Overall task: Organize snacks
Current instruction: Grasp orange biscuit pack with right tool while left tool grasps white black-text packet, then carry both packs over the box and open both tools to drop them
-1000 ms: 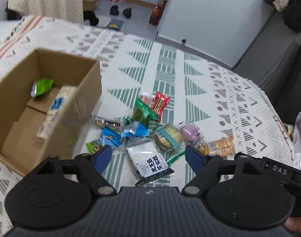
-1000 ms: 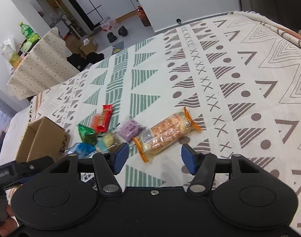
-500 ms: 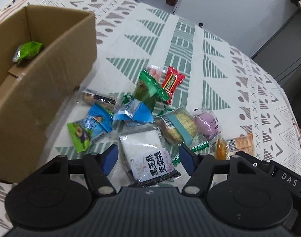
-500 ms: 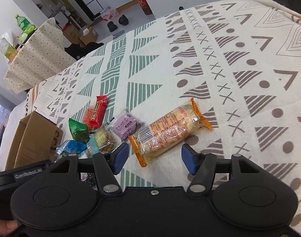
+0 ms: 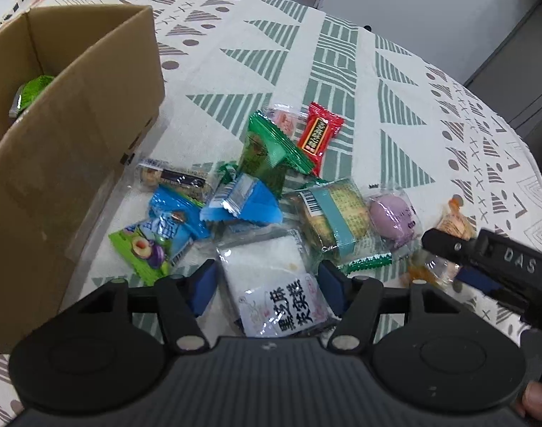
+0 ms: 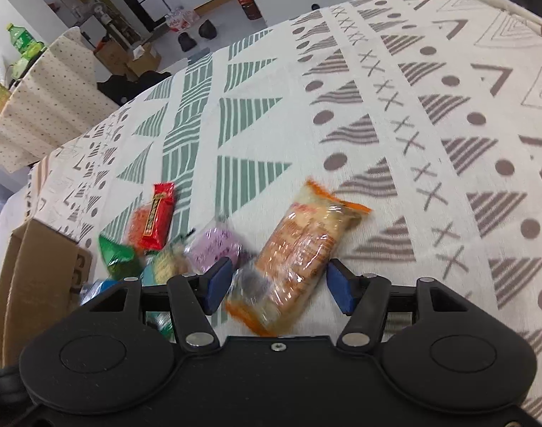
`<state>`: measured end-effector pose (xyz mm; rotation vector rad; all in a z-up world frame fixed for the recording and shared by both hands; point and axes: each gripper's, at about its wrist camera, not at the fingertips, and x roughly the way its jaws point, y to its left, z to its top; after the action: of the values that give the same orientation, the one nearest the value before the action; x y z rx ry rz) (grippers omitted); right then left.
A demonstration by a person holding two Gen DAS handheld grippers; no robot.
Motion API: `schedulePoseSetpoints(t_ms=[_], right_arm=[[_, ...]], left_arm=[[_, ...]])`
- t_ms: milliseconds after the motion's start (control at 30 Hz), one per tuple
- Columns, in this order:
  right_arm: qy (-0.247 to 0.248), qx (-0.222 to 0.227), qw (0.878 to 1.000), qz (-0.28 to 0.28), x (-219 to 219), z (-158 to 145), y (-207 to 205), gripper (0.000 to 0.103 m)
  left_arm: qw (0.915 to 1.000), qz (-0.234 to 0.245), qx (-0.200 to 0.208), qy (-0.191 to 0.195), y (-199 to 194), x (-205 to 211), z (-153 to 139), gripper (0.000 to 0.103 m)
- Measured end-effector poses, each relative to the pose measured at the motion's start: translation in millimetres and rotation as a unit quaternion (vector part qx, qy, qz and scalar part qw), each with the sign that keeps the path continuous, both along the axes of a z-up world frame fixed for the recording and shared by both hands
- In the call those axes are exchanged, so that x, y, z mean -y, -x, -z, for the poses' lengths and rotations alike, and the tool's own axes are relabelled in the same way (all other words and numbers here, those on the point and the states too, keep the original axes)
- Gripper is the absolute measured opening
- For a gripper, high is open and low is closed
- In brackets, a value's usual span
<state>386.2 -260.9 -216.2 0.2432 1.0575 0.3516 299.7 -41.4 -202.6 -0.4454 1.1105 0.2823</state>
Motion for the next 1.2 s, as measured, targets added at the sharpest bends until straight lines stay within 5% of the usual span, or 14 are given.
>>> schedulePoseSetpoints(t_ms=[333,433,1200], right_arm=[[0.083,-0.003,0.996,-0.020,-4.9,0.6,7.4,0.051],[0.110,0.001,0.993,-0.038,-6.0,-0.9,16.5,0.036],[0.037,0.049,0.996,-0.064,-21.6,-77.2,78.5,0.035]], left_arm=[[0.9992,0.029,-0.006,-0.026,9.1,7.8,-0.7,0.053],[0.9990,0.034,-0.003,-0.029,16.0,9.3,-1.5,0.051],[0.9969,0.033,0.065,-0.031,72.4,-0.3,-73.3,0.046]])
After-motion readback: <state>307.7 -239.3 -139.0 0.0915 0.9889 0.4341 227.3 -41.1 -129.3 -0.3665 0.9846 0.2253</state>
